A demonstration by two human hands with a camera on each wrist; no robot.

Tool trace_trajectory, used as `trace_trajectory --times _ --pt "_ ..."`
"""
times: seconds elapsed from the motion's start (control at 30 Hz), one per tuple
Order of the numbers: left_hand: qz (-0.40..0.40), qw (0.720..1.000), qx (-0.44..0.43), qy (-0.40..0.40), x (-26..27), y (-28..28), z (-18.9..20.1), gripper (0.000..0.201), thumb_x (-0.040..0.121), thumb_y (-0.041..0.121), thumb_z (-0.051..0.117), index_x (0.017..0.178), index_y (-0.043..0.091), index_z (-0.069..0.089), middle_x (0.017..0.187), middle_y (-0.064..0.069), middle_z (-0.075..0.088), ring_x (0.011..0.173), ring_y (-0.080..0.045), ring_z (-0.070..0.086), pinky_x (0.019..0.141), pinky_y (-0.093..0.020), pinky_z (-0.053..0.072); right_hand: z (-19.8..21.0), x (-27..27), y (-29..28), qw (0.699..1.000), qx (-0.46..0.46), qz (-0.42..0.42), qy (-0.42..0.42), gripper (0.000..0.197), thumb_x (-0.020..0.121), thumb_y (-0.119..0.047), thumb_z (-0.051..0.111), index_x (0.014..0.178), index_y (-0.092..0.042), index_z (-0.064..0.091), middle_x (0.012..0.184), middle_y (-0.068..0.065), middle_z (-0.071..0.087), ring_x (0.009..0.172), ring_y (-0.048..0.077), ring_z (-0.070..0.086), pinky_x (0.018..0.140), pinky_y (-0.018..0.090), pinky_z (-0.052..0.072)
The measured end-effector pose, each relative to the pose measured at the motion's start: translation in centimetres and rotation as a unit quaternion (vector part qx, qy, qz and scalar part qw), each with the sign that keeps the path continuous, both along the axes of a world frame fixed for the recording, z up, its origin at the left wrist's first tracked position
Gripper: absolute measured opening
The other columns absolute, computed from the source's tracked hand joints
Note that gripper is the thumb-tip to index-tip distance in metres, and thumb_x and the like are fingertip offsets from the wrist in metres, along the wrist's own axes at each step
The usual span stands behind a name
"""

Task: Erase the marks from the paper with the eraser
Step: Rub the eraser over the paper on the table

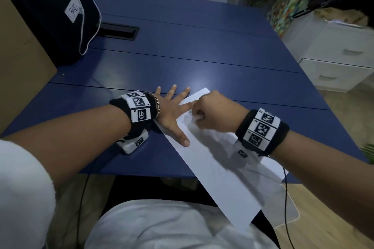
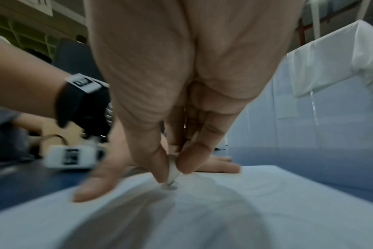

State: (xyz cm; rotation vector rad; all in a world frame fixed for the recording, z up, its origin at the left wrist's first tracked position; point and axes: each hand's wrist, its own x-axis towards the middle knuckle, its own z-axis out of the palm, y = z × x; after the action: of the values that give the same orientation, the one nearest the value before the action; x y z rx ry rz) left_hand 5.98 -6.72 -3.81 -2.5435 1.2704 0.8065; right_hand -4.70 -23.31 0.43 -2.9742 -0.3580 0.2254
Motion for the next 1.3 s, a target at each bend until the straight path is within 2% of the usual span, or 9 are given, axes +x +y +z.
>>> trace_trajectory --times 0.13,0.27,0.47,0.63,0.77,0.87,0.97,1.17,1.3 --pt "-0.003 1.000 0.005 -0.001 0.0 -0.1 0.0 0.153 0.032 0.113 0.054 0.151 0.063 -0.029 0.164 0.007 -0.049 0.153 -0.040 -0.040 0.115 -0.077 -0.021 0.2 -0.5 0.3 0.997 0.003 0.048 0.059 0.009 0.081 -0.017 0.068 0.074 -0.019 0.072 0.065 -0.004 0.061 0.062 0.015 0.052 0.056 0.029 0.043" --pt "0.006 1.000 0.000 -0.001 -0.1 -0.1 0.0 0.155 0.031 0.113 0.056 0.147 0.065 -0.036 0.165 0.008 -0.048 0.153 -0.039 -0.040 0.116 -0.076 -0.022 0.1 1.0 -1.4 0.999 0.018 -0.030 -0.020 0.019 0.079 -0.014 0.065 0.063 -0.021 0.058 0.055 -0.005 0.049 0.053 0.010 0.039 0.058 0.030 0.037" --pt "0.006 1.000 0.012 0.002 0.0 -0.2 0.1 0.157 0.029 0.113 0.054 0.147 0.064 -0.038 0.163 0.010 -0.049 0.152 -0.038 -0.042 0.117 -0.077 -0.020 0.0 -1.2 -1.1 0.998 0.019 0.029 0.060 0.006 0.082 -0.020 0.071 0.084 -0.020 0.077 0.074 -0.006 0.069 0.063 0.009 0.054 0.061 0.024 0.045" --pt "0.009 1.000 0.010 0.007 0.1 -0.2 0.0 0.155 0.035 0.111 0.059 0.147 0.064 -0.037 0.162 0.012 -0.050 0.152 -0.037 -0.043 0.116 -0.076 -0.022 -0.2 -0.8 -2.5 1.000 0.006 -0.028 -0.011 0.010 0.083 -0.018 0.066 0.083 -0.014 0.076 0.074 0.001 0.071 0.070 0.023 0.063 0.060 0.017 0.038" --pt "0.006 1.000 0.021 0.007 0.1 -0.3 0.2 0.156 0.031 0.112 0.056 0.147 0.064 -0.037 0.162 0.012 -0.050 0.152 -0.037 -0.042 0.116 -0.077 -0.021 0.1 -2.8 -1.1 0.997 0.021 0.040 0.063 0.006 0.085 -0.020 0.070 0.084 -0.020 0.076 0.076 -0.005 0.069 0.066 0.010 0.056 0.062 0.020 0.044" --pt "0.007 1.000 0.016 0.013 0.2 -0.1 0.3 0.156 0.033 0.111 0.058 0.148 0.064 -0.036 0.162 0.012 -0.050 0.152 -0.036 -0.044 0.116 -0.077 -0.021 1.2 -3.2 -4.2 0.998 0.044 -0.041 -0.005 0.016 0.088 -0.026 0.072 0.102 -0.026 0.080 0.088 -0.010 0.075 0.077 0.009 0.065 0.076 0.028 0.055" --pt "0.007 1.000 0.015 0.013 0.2 0.0 0.3 0.155 0.035 0.110 0.060 0.148 0.064 -0.036 0.162 0.012 -0.050 0.152 -0.036 -0.043 0.116 -0.078 -0.020 1.0 -4.5 -8.0 0.990 0.077 -0.113 -0.020 0.028 0.089 -0.029 0.079 0.117 -0.026 0.076 0.093 -0.011 0.075 0.083 0.008 0.068 0.076 0.020 0.052" --pt "-0.025 0.999 0.047 0.007 0.5 -0.2 1.7 0.155 0.045 0.098 0.077 0.150 0.065 -0.032 0.166 0.006 -0.046 0.156 -0.040 -0.034 0.121 -0.076 -0.011 -0.9 -8.5 -8.8 0.989 0.090 -0.113 0.028 0.009 0.088 -0.035 0.080 0.096 -0.033 0.078 0.092 -0.019 0.071 0.084 -0.002 0.065 0.074 0.017 0.052" --pt "-0.007 1.000 0.004 0.012 0.0 -1.1 2.3 0.134 0.051 0.102 0.066 0.157 0.066 -0.006 0.174 0.004 -0.031 0.160 -0.038 -0.027 0.124 -0.074 -0.007 -0.6 -9.4 -7.8 0.989 0.101 -0.093 0.061 0.008 0.086 -0.036 0.080 0.093 -0.034 0.078 0.087 -0.017 0.072 0.080 0.000 0.066 0.069 0.016 0.054"
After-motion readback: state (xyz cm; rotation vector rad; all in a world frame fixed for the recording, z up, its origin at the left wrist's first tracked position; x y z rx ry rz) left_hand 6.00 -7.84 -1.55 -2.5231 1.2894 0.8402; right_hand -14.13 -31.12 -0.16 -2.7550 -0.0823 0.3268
